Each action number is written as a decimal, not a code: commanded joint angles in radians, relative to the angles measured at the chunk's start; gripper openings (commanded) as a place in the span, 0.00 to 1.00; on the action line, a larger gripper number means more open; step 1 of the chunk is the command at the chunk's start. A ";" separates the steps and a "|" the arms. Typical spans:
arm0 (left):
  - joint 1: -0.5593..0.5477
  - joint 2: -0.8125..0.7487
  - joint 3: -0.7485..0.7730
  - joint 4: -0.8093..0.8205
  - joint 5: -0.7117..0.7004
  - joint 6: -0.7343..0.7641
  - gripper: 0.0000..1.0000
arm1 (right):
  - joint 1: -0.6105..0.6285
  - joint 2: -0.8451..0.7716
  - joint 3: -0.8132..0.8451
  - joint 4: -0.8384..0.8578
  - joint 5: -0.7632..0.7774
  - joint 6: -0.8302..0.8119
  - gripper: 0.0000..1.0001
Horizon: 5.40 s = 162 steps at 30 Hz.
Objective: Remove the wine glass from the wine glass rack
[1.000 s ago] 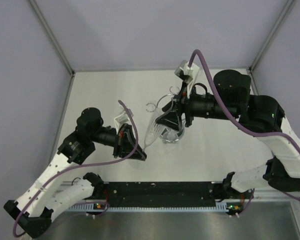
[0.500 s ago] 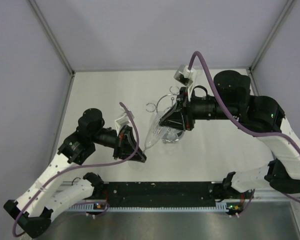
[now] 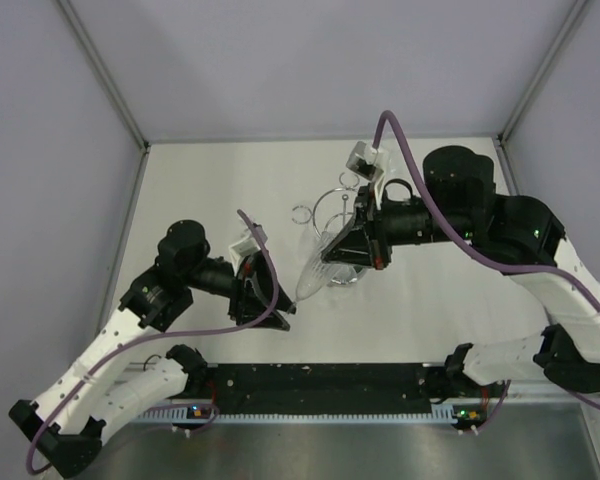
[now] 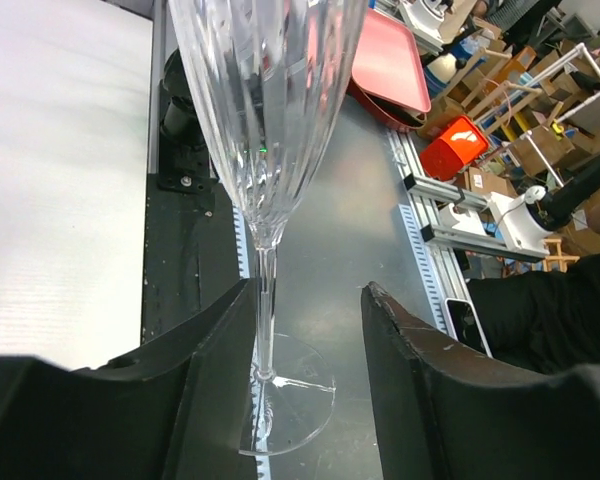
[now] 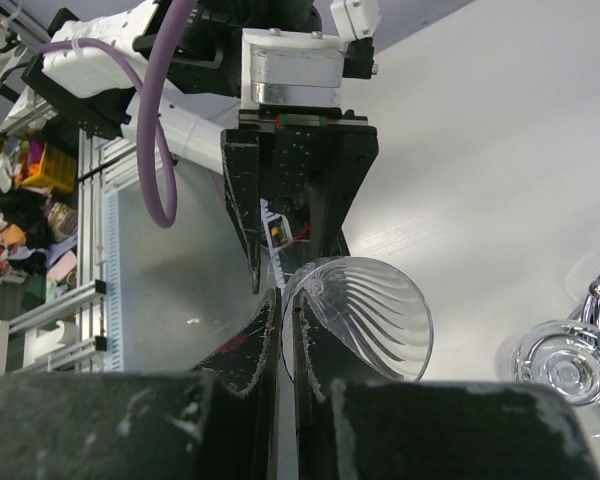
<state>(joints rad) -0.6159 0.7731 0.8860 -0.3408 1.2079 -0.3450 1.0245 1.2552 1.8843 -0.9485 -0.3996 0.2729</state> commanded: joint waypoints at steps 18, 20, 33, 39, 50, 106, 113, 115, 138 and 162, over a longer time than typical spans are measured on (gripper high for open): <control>0.001 0.022 0.123 0.052 -0.571 0.029 0.52 | -0.029 -0.201 -0.017 -0.029 0.116 -0.014 0.00; -0.001 -0.004 0.140 0.062 -0.642 0.026 0.53 | -0.029 -0.212 -0.024 -0.032 0.154 -0.024 0.00; 0.001 -0.051 0.160 0.043 -0.910 0.026 0.54 | -0.029 -0.277 -0.082 0.141 0.637 -0.072 0.00; 0.001 -0.028 0.120 0.045 -0.950 0.063 0.53 | -0.029 -0.241 -0.133 0.374 0.835 -0.185 0.00; -0.001 0.015 0.107 -0.010 -0.955 0.101 0.53 | -0.234 0.125 0.064 0.498 0.728 -0.209 0.00; 0.002 0.111 0.088 -0.041 -0.837 0.095 0.53 | -0.540 0.906 0.363 0.241 0.614 -0.178 0.00; 0.002 0.107 0.088 -0.043 -0.834 0.093 0.53 | -0.540 0.923 0.352 0.243 0.625 -0.170 0.02; 0.002 0.107 0.088 -0.043 -0.832 0.093 0.53 | -0.540 0.926 0.349 0.244 0.625 -0.169 0.06; 0.004 0.118 0.090 -0.044 -0.849 0.093 0.53 | -0.537 0.785 0.364 0.274 0.616 -0.146 0.54; 0.082 0.268 0.241 -0.060 -1.090 -0.123 0.55 | -0.454 0.199 -0.046 0.410 0.607 -0.167 0.59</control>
<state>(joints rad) -0.5606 1.0439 1.0660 -0.4698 0.1219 -0.3965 0.5587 1.6047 1.9678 -0.6292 0.2089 0.1043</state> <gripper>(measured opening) 0.545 0.589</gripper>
